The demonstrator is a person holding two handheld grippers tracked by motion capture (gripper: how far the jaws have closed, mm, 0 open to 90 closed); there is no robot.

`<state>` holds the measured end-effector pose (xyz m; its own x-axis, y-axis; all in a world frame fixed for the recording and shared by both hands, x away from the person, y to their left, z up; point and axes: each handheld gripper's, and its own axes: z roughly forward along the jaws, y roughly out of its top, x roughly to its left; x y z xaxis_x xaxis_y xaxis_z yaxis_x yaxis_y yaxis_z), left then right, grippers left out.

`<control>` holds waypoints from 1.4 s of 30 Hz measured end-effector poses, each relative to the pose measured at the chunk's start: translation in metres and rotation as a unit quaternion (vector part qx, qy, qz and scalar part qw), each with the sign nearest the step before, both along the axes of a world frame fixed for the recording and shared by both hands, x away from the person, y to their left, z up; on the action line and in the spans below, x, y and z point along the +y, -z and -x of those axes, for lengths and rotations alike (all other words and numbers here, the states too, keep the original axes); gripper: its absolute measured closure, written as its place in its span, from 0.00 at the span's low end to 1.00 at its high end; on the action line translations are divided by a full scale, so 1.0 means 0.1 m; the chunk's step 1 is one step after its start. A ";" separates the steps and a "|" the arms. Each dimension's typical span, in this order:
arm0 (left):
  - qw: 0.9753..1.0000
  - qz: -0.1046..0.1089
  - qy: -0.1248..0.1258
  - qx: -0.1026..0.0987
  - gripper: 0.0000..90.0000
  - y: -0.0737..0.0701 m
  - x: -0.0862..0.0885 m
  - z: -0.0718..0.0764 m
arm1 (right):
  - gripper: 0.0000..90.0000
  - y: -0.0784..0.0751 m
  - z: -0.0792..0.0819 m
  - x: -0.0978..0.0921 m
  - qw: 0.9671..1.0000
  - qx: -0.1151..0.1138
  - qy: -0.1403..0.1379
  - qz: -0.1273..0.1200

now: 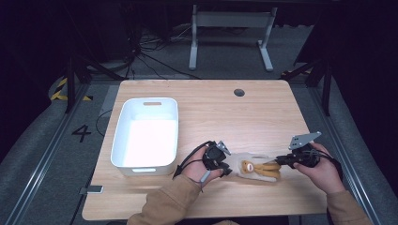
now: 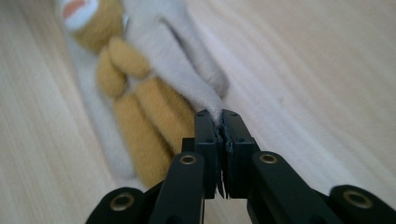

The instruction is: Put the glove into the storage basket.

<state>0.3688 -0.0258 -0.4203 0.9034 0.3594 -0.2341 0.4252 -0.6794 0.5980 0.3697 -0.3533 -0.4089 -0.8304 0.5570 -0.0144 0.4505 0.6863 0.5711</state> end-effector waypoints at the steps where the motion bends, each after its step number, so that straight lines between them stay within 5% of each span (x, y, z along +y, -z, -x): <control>1: 1.000 -0.004 0.005 0.000 0.84 0.00 0.00 0.00 | 0.97 -0.02 0.00 0.00 1.000 -0.012 0.006 -0.004; 3: 1.000 -0.006 0.007 0.004 0.84 0.02 -0.02 0.00 | 0.97 -0.04 -0.01 -0.01 0.999 -0.042 0.023 -0.010; 12: 1.000 -0.004 0.008 0.002 0.83 -0.01 -0.02 0.01 | 0.78 0.05 -0.06 -0.03 1.000 -0.024 0.020 0.001; 20: 1.000 0.003 0.010 -0.009 0.76 -0.09 -0.03 0.03 | 0.76 0.01 -0.06 -0.13 0.999 -0.030 0.037 0.006; 30: 0.999 0.006 0.012 -0.037 0.56 -0.22 -0.17 0.02 | 0.65 -0.02 -0.06 -0.24 0.997 -0.021 0.069 -0.029; 38: 0.999 0.011 0.008 -0.048 0.43 -0.17 -0.31 -0.05 | 0.62 -0.02 -0.07 -0.33 0.995 -0.017 0.085 -0.050; 42: 0.999 -0.006 0.015 -0.046 0.41 -0.18 -0.36 -0.10 | 0.61 -0.02 -0.07 -0.34 0.995 -0.016 0.087 -0.054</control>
